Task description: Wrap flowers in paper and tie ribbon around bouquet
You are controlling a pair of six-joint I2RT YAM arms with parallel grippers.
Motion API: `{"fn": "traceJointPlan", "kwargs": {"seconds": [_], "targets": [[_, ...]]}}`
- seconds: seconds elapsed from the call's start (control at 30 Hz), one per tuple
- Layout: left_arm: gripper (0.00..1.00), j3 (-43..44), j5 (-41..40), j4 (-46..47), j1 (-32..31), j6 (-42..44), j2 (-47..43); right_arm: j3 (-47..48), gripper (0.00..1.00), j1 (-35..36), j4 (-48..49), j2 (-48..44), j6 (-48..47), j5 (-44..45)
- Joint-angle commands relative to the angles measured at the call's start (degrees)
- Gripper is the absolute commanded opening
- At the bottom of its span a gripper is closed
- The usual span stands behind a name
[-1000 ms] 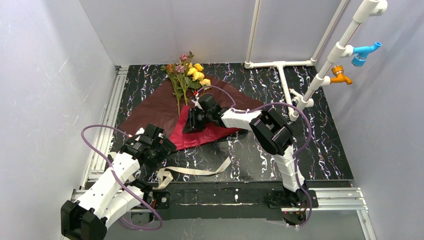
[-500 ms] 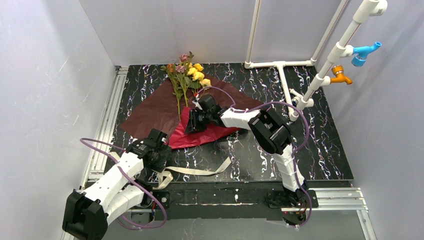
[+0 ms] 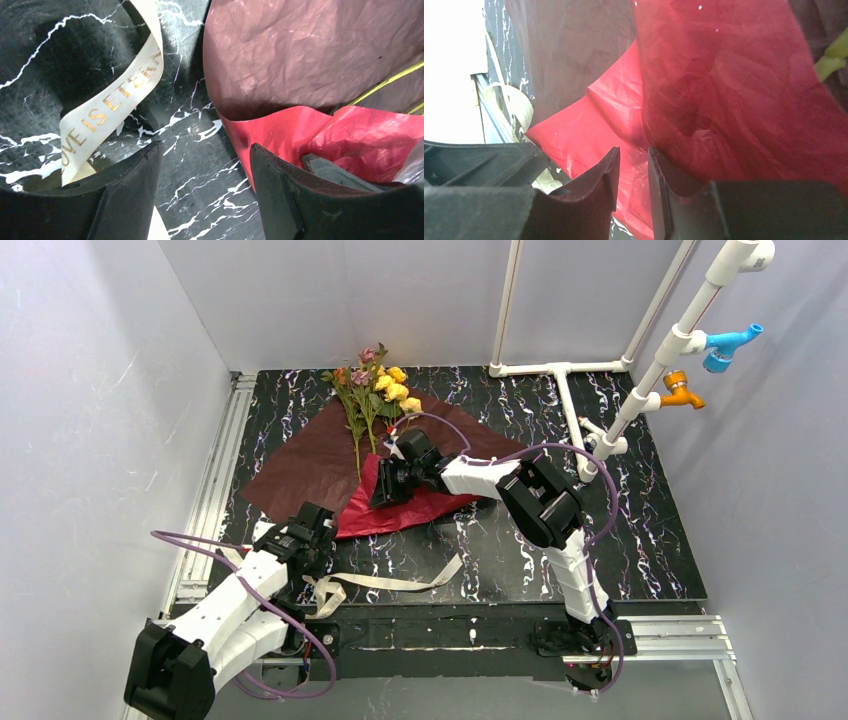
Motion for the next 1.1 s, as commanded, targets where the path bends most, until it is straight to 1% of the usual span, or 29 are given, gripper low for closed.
{"fn": "traceJointPlan", "kwargs": {"seconds": [0.0, 0.2, 0.3, 0.33, 0.4, 0.43, 0.5, 0.53, 0.57, 0.63, 0.73, 0.8, 0.9, 1.07], "targets": [[0.63, -1.01, -7.08, 1.61, 0.19, -1.84, 0.55, 1.63, 0.36, -0.23, -2.94, 0.03, -2.08, -0.18], [0.61, -1.24, -9.22, 2.12, 0.26, -3.03, 3.15, 1.69, 0.36, -0.23, -4.46, -0.03, -2.69, -0.33], [0.58, -0.81, -8.89, 1.40, 0.19, -4.68, 6.29, 1.69, 0.36, -0.35, -4.69, 0.13, -2.78, -0.65], [0.56, -0.69, -8.68, 1.78, 0.18, -4.60, 7.48, 1.69, 0.35, -0.31, -4.82, 0.10, -2.85, -0.77], [0.48, -0.62, -8.16, 3.58, 0.16, -4.32, 9.88, 1.65, 0.35, -0.31, -5.12, -0.09, -2.95, -1.26], [0.40, -0.65, -7.90, 4.41, 0.26, -3.97, 10.81, 1.56, 0.35, -0.31, -5.34, -0.17, -3.15, -1.37], [0.20, 0.28, -7.85, 4.62, 0.27, -3.22, 12.65, 1.33, 0.35, -0.31, -6.26, -0.80, -3.83, -2.48], [0.07, 2.66, -8.59, 3.70, 0.28, -1.07, 14.48, 0.30, 0.35, -0.32, -7.41, -2.55, -4.62, -2.72], [0.00, 3.55, -8.53, 3.68, 0.28, 0.61, 15.10, -0.12, 0.35, -0.24, -8.59, -3.71, -4.81, -2.79], [0.00, 3.97, -8.38, 3.07, 0.28, 1.57, 14.71, -1.58, 0.33, 1.12, -11.58, -6.80, -4.43, -2.63], [0.00, 3.66, -9.04, 2.50, 0.28, 2.43, 13.38, -2.00, 0.28, 5.20, -12.65, -7.81, -2.92, -0.92], [0.00, 3.62, -8.90, 2.42, 0.28, 3.12, 12.76, -1.15, 0.26, 6.36, -12.55, -6.29, -1.82, 0.05], [0.00, 4.03, -8.36, 2.28, 0.24, 4.01, 12.63, 2.71, 0.24, 8.26, -14.57, -2.17, -1.83, 0.25], [0.00, 5.14, -8.68, 1.70, 0.27, 6.57, 11.53, 2.77, 0.23, 8.97, -14.03, -0.20, -1.52, 0.79]]}}
